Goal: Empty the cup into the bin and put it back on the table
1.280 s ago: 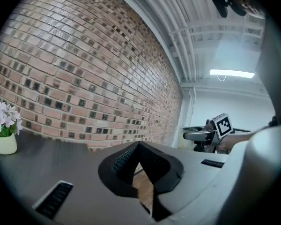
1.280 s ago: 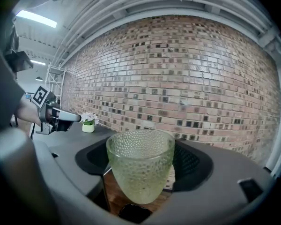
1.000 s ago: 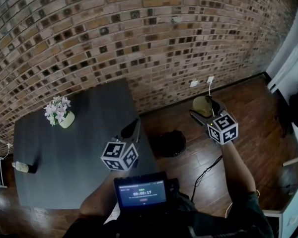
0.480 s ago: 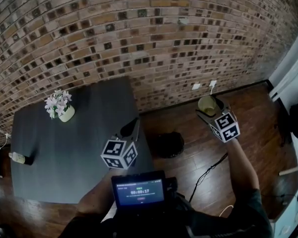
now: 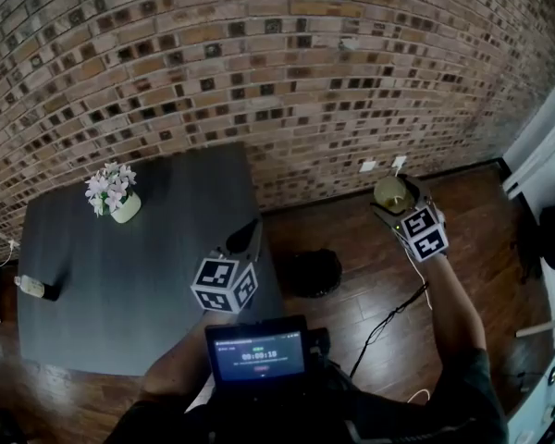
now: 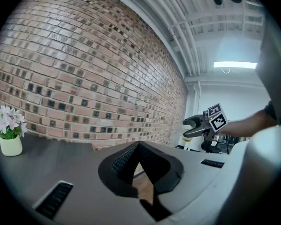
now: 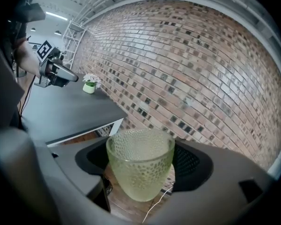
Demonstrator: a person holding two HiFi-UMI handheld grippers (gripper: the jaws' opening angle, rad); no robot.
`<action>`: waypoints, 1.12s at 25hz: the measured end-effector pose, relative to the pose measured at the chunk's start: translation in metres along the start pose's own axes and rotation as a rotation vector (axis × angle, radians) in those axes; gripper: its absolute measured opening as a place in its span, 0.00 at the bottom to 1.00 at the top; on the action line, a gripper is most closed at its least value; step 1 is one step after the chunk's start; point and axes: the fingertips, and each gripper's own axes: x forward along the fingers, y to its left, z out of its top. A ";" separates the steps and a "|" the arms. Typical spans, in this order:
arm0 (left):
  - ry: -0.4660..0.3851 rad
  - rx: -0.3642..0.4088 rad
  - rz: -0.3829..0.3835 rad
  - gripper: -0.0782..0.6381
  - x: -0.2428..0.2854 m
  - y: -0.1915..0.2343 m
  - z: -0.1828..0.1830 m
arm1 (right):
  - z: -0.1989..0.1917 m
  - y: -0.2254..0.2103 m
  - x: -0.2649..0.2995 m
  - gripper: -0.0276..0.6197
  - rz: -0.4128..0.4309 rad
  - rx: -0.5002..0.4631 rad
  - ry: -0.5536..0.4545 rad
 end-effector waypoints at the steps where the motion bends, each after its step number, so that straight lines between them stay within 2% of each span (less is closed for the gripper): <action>1: 0.003 0.003 0.000 0.11 0.001 0.000 -0.001 | -0.001 -0.002 0.001 0.65 -0.002 -0.014 0.010; 13: 0.025 -0.009 0.020 0.11 0.000 0.006 -0.009 | -0.004 -0.015 0.009 0.65 -0.022 -0.194 0.094; 18: 0.015 -0.008 0.005 0.11 -0.001 0.005 -0.006 | -0.003 -0.017 0.011 0.65 -0.015 -0.243 0.115; 28: 0.014 -0.013 0.020 0.11 -0.001 0.014 -0.005 | 0.000 -0.027 0.010 0.65 -0.018 -0.390 0.186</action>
